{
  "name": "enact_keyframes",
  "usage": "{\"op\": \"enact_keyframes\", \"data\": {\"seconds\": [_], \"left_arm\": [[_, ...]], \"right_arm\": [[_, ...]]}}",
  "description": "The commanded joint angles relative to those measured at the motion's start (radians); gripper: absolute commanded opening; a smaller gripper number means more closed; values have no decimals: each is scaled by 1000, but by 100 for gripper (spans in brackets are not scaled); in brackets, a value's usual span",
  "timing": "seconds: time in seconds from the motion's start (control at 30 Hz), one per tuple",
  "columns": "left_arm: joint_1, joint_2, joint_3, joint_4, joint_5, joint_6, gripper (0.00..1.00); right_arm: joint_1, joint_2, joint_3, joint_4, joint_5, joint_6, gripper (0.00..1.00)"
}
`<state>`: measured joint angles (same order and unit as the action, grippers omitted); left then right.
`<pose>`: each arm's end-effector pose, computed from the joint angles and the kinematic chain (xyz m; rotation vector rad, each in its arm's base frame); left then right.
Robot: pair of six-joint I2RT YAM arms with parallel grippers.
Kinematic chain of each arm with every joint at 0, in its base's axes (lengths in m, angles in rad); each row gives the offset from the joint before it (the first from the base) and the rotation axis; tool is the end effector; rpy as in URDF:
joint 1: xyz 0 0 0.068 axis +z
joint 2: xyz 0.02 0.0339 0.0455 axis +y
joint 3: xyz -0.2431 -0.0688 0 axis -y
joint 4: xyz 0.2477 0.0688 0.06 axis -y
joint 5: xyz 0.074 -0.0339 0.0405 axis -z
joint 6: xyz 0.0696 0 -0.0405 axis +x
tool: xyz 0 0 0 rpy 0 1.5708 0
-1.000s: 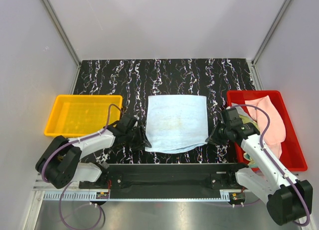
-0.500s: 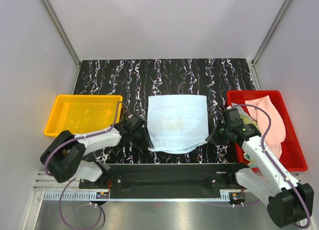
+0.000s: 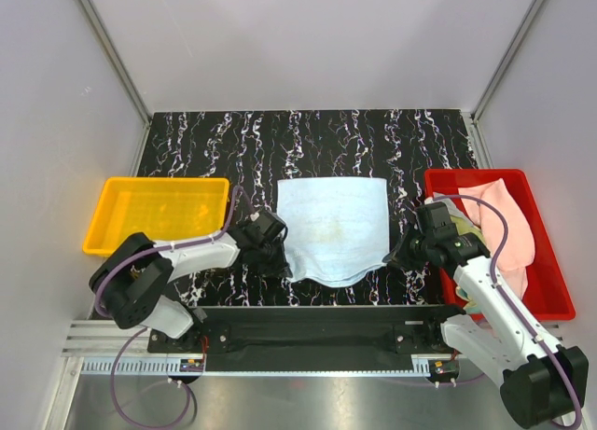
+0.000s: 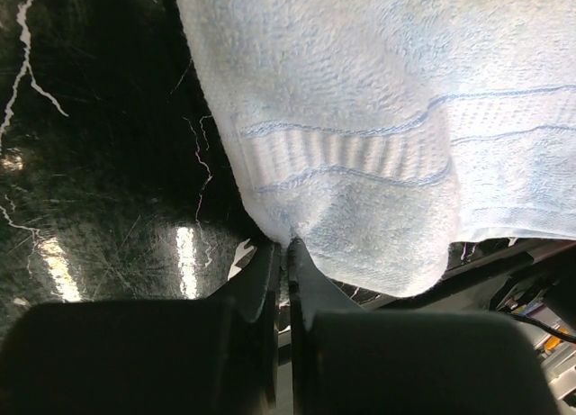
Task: Fold and stack the towels
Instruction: Fold the towel
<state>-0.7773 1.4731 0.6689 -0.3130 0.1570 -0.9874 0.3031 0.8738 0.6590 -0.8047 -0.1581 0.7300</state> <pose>0.1876 -0.1998 0.0903 -0.2517 2.8891 -0.6616 0.1814 0.0682 0.1841 0.5097 2.6356 0.5598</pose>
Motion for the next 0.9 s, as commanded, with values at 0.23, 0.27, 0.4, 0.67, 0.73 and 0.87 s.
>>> {"op": "enact_keyframes", "data": {"seconds": [0.23, 0.27, 0.4, 0.67, 0.73, 0.87], "left_arm": [[35, -148, -22, -298, -274, 53, 0], [38, -160, -22, -299, -261, 56, 0], [44, -203, 1, -322, -260, 69, 0], [42, -292, 58, -319, -202, 78, 0], [42, -293, 89, -325, -198, 85, 0], [81, -264, 190, -345, -191, 116, 0]], "right_arm": [[8, 16, 14, 62, -49, -15, 0], [7, 20, 11, 74, -54, -15, 0], [13, 27, 4, 88, -67, -12, 0], [28, 51, 16, 104, -72, -32, 0], [27, 70, 45, 110, -60, -35, 0], [28, 117, 135, 133, 24, -38, 0]]}}
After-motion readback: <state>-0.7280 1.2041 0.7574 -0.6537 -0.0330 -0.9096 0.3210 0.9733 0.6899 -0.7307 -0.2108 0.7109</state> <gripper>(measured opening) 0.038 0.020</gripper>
